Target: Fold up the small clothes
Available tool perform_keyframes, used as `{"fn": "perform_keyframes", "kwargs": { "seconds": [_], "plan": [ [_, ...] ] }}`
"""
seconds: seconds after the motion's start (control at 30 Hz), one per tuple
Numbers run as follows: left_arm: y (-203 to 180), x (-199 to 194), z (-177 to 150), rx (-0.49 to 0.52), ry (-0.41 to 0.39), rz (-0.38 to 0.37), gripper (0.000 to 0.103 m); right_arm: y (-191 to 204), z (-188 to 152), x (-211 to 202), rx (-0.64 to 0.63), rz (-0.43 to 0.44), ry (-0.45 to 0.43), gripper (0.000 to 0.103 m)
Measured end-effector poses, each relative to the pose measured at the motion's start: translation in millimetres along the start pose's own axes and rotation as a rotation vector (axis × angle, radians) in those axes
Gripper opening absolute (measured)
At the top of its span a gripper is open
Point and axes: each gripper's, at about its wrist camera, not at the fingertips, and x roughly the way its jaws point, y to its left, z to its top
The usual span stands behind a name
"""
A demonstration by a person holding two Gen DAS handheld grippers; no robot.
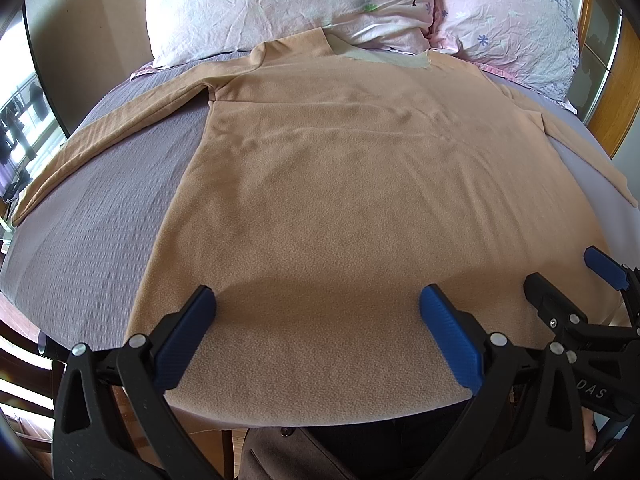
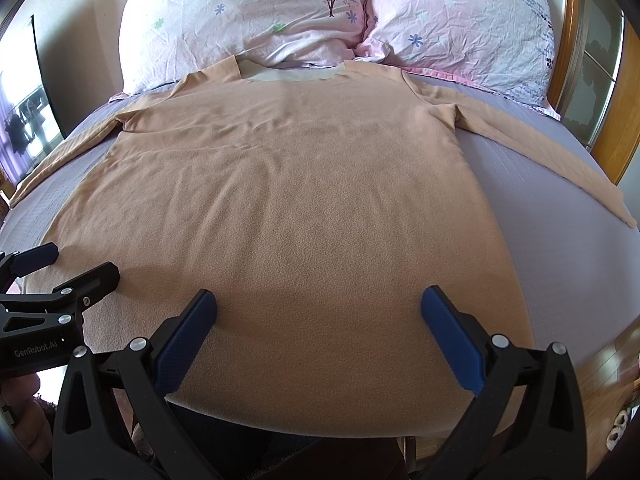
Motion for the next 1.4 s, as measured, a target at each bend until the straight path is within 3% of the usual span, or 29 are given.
{"fn": "perform_keyframes", "kwargs": {
  "seconds": [1.4],
  "plan": [
    [-0.1,-0.1,0.0,0.001,-0.002,0.0,0.101,-0.9,-1.9,1.9,-0.003,0.002,-0.013,0.102]
  ]
}}
